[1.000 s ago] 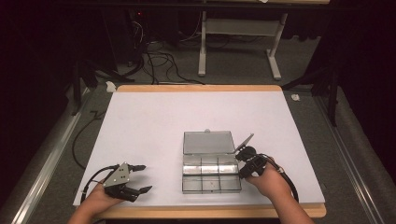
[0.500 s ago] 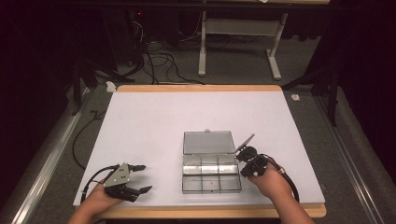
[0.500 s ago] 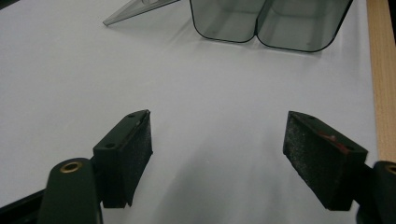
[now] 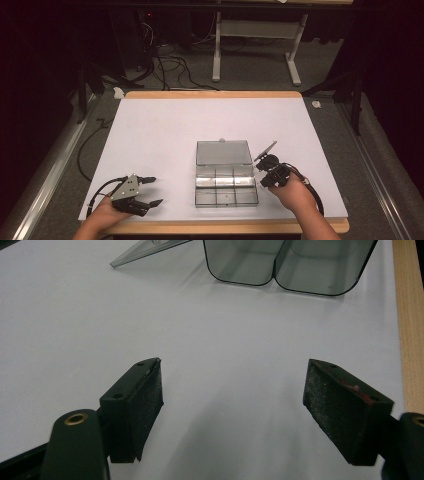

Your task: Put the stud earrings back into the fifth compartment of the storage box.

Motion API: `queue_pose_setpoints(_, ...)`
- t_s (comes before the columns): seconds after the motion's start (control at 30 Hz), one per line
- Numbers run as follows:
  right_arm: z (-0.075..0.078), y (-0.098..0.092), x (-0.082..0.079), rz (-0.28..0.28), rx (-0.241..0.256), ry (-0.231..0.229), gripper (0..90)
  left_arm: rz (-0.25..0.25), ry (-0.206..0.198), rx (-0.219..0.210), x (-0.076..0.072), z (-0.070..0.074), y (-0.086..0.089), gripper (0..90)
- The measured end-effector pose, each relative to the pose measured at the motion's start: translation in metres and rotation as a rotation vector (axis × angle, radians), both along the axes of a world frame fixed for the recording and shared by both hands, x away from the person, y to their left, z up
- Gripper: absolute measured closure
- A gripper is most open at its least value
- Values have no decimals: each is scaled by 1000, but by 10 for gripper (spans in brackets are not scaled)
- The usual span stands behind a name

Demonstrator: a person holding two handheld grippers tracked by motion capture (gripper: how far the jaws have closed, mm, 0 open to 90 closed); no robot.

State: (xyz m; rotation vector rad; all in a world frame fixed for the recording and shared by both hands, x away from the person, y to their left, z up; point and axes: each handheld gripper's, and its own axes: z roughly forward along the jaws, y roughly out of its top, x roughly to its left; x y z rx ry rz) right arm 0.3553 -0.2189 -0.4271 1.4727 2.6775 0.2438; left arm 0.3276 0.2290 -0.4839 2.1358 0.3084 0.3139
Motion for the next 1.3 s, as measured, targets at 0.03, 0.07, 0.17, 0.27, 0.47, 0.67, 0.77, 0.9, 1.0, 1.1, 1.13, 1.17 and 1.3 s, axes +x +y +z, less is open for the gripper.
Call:
queue_pose_setpoints(0.03, 1, 0, 0, -1, 0, -1, 900, 0, 0, 0, 0, 0, 0, 244)
queue_pose_setpoints(0.07, 1, 0, 0, -3, -8, -5, 900, 0, 0, 0, 0, 0, 0, 244)
queue_pose_setpoints(0.17, 1, 1, 1, -7, 6, -8, 892, 0, 0, 1, 0, 0, 0, 244)
queue_pose_setpoints(0.27, 0, 3, 2, -4, 18, -8, 828, 0, 0, 2, 0, 0, 0, 244)
queue_pose_setpoints(0.47, -11, 11, 5, 12, -6, 8, 717, -1, -2, 2, 0, 0, 0, 244)
queue_pose_setpoints(0.67, -11, 12, 5, 21, -26, 9, 863, -1, 1, -1, 0, 0, 0, 244)
queue_pose_setpoints(0.77, -11, 12, 5, 22, -23, 11, 868, -1, 1, -1, 0, 0, 0, 244)
queue_pose_setpoints(0.9, -6, 8, 5, 18, -11, -5, 895, -1, 1, 0, 0, 0, 0, 244)
queue_pose_setpoints(1.0, -5, 5, 4, 13, -10, 5, 895, -1, 1, 0, 0, 0, 0, 244)
queue_pose_setpoints(1.1, -2, 1, 3, 0, -2, 4, 896, 0, 0, 1, 0, 0, 0, 244)
queue_pose_setpoints(1.13, -2, 1, 3, 0, -2, 4, 896, 0, 0, 1, 0, 0, 0, 244)
queue_pose_setpoints(1.17, -1, 0, 2, 6, 0, -1, 896, 0, 0, 2, 0, 0, 0, 244)
queue_pose_setpoints(1.3, 5, -2, 0, 4, 6, -7, 895, 0, -1, 1, 0, 0, 0, 244)
